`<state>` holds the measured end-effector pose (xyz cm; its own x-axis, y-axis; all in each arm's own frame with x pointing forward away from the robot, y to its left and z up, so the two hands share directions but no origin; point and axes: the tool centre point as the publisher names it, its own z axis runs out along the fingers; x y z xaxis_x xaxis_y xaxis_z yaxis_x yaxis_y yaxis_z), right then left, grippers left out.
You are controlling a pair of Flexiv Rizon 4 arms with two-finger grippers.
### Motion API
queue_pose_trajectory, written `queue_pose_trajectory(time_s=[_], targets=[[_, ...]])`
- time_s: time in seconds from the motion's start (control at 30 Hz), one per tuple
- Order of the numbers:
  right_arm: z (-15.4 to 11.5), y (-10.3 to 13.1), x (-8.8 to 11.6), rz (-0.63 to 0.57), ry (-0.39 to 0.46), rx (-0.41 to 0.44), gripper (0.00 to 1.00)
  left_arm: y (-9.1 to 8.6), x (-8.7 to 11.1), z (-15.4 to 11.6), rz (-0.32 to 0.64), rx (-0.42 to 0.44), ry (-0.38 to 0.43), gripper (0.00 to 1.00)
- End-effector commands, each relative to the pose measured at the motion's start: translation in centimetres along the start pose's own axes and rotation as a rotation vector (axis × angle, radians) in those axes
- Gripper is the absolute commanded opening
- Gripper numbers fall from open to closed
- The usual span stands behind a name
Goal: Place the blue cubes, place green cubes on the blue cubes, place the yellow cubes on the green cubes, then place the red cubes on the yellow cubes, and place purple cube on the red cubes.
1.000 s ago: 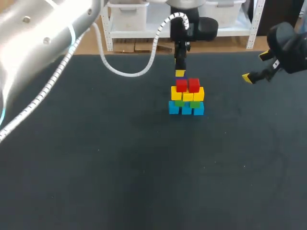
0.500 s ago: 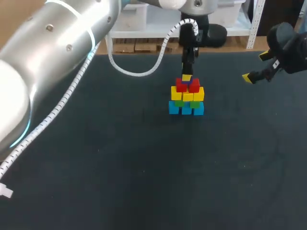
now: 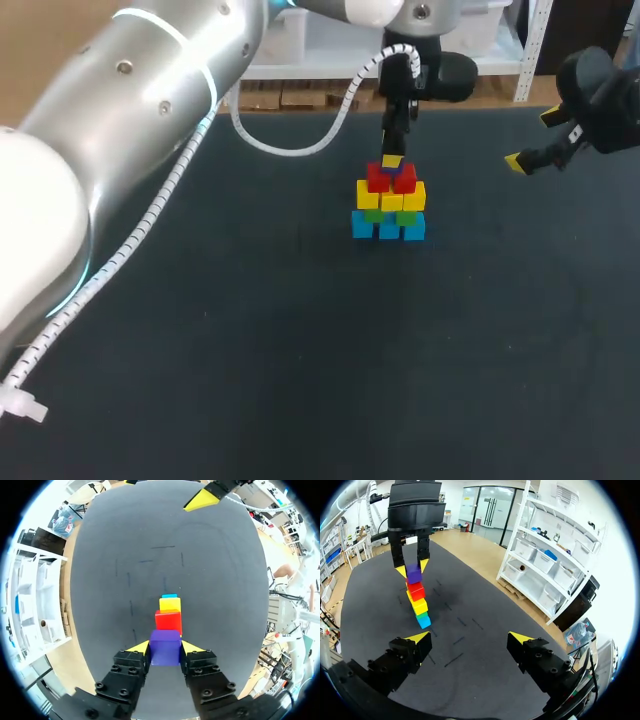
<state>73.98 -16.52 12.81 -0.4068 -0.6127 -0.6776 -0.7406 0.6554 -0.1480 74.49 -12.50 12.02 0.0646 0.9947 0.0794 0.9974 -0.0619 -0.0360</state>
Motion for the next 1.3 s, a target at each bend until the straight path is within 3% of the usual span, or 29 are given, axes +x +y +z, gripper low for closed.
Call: queue_pose_trajectory(time_s=[0.03,0.27,0.33,0.37,0.4,0.5,0.53,0.6,0.87,1.3], targets=[[0.0,-0.1,0.0,0.000,-0.001,-0.003,1.00,1.1,-0.3,0.1,-0.005,0.030,0.015,0.00],[0.0,-0.1,0.0,0.000,-0.001,-0.003,1.00,1.2,-0.2,0.2,-0.019,0.027,0.008,0.00],[0.0,-0.1,0.0,0.000,-0.001,-0.003,1.00,1.2,-0.2,0.2,-0.019,0.030,0.006,0.10],[0.0,-0.1,0.0,0.000,-0.001,-0.003,1.00,1.1,-0.3,0.2,-0.019,0.031,0.006,0.10],[0.0,-0.1,0.0,0.000,-0.001,-0.003,1.00,1.0,-0.3,0.2,-0.015,0.032,0.005,0.24],[0.0,-0.1,0.0,0.000,-0.001,-0.003,1.00,0.9,-0.4,0.2,-0.010,0.037,0.000,0.47],[0.0,-0.1,0.0,0.000,-0.001,-0.003,1.00,0.9,-0.4,0.1,-0.008,0.039,-0.001,0.68],[0.0,-0.1,0.0,0.000,-0.001,-0.003,1.00,0.8,-0.4,0.0,-0.006,0.043,-0.003,0.98],[0.0,-0.1,0.0,0.000,-0.001,-0.003,1.00,0.1,-0.4,-0.6,0.013,0.042,-0.024,1.00],[0.0,-0.1,0.0,0.000,-0.001,-0.003,1.00,-0.4,2.6,-3.6,-0.066,-0.100,-0.160,1.00]])
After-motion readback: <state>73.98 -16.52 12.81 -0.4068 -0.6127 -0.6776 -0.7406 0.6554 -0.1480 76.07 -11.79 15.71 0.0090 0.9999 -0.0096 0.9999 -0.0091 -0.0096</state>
